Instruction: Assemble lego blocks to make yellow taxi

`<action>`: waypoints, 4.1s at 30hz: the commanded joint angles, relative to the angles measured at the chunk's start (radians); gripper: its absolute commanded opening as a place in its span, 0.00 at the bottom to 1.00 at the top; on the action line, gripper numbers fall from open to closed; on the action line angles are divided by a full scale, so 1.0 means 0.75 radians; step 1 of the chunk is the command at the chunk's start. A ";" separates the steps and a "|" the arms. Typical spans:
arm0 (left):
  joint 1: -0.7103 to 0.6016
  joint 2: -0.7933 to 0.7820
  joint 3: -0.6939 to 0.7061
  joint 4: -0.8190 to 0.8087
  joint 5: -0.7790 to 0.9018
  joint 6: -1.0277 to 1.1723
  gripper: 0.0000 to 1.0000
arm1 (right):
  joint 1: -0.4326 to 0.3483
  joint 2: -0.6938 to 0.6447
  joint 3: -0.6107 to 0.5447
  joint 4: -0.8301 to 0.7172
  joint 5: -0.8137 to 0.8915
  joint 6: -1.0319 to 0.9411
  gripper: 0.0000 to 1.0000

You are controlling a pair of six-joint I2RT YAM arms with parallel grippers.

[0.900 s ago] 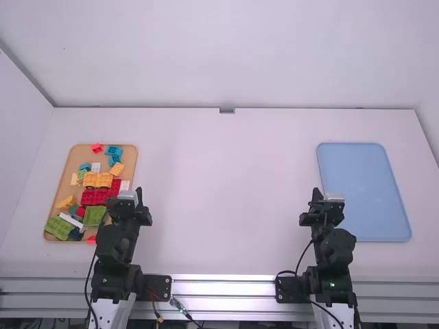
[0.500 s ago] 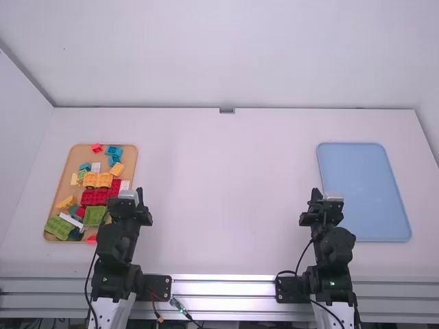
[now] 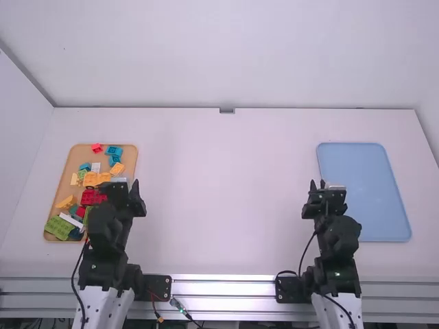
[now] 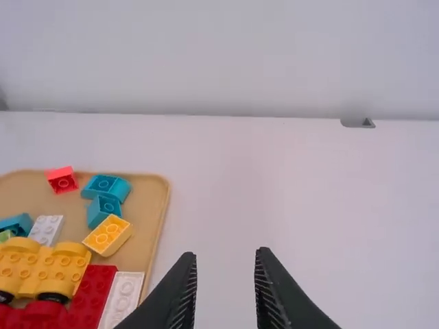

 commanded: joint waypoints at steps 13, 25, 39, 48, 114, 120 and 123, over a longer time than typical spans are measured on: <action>0.074 0.699 0.638 -0.240 -0.011 -0.069 0.52 | -0.007 0.475 0.336 0.114 -0.027 -0.099 0.52; 0.191 1.208 1.076 -0.468 -0.042 -0.348 0.75 | -0.010 0.847 0.572 0.198 -0.057 -0.166 0.74; 0.524 1.773 1.459 -0.737 -0.034 -0.708 0.94 | -0.004 1.163 0.772 0.274 -0.084 -0.224 0.94; 0.601 2.093 1.663 -0.885 -0.043 -0.776 0.99 | 0.073 1.249 0.826 0.295 -0.083 -0.246 0.99; 0.595 2.144 1.341 -0.674 -0.008 -1.240 0.82 | 0.045 1.254 0.829 0.260 -0.083 -0.246 0.99; 0.601 2.144 1.264 -0.572 -0.009 -1.240 0.82 | 0.045 1.254 0.829 0.260 -0.083 -0.246 0.99; 0.605 2.144 1.242 -0.531 -0.012 -1.240 0.81 | 0.045 1.254 0.829 0.259 -0.083 -0.246 0.99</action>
